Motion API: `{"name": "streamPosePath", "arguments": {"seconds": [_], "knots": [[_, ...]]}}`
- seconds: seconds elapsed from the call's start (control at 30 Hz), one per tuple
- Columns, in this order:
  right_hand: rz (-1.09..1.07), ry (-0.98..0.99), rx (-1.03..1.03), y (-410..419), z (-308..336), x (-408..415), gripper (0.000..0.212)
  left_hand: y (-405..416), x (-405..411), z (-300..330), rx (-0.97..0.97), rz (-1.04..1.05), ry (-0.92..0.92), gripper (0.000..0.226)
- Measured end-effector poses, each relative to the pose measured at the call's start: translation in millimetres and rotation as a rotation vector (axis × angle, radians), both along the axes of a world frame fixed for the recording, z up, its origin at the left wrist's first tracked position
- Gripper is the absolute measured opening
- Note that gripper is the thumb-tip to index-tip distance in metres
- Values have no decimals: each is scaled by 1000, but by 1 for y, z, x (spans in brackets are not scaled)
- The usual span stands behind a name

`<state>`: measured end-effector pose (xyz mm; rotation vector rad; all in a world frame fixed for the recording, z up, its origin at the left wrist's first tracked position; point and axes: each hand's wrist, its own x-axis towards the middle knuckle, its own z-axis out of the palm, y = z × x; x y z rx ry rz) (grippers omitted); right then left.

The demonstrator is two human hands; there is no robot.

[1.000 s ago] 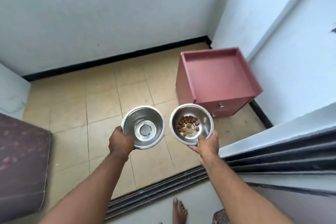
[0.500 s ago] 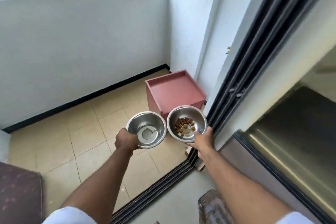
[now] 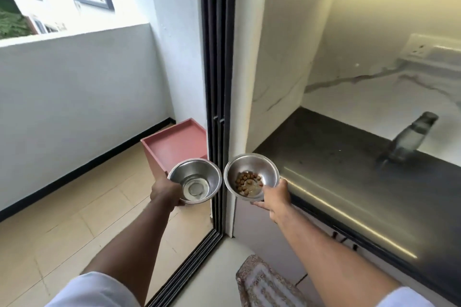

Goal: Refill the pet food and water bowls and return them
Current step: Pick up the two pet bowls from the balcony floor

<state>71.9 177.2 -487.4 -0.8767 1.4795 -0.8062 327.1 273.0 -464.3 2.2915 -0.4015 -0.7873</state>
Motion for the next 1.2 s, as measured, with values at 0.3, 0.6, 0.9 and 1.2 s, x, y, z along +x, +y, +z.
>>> {"name": "streamPosePath", "arguments": {"seconds": [0.3, 0.6, 0.9, 1.2], "knots": [[-295, 4, -42, -7, 38, -154, 41, -74, -129, 26, -57, -221, 58, 34], [-513, 24, -26, -46, 32, -255, 36, -176, -231, 18, -83, -474, -42, 16], [-754, 19, 17, -114, 3, -310, 45, -301, -297, -14, -71, -685, -14, 23], [-856, 20, 56, -151, -28, -319, 56, -366, -309, -42, -19, -810, -81, 30]]}}
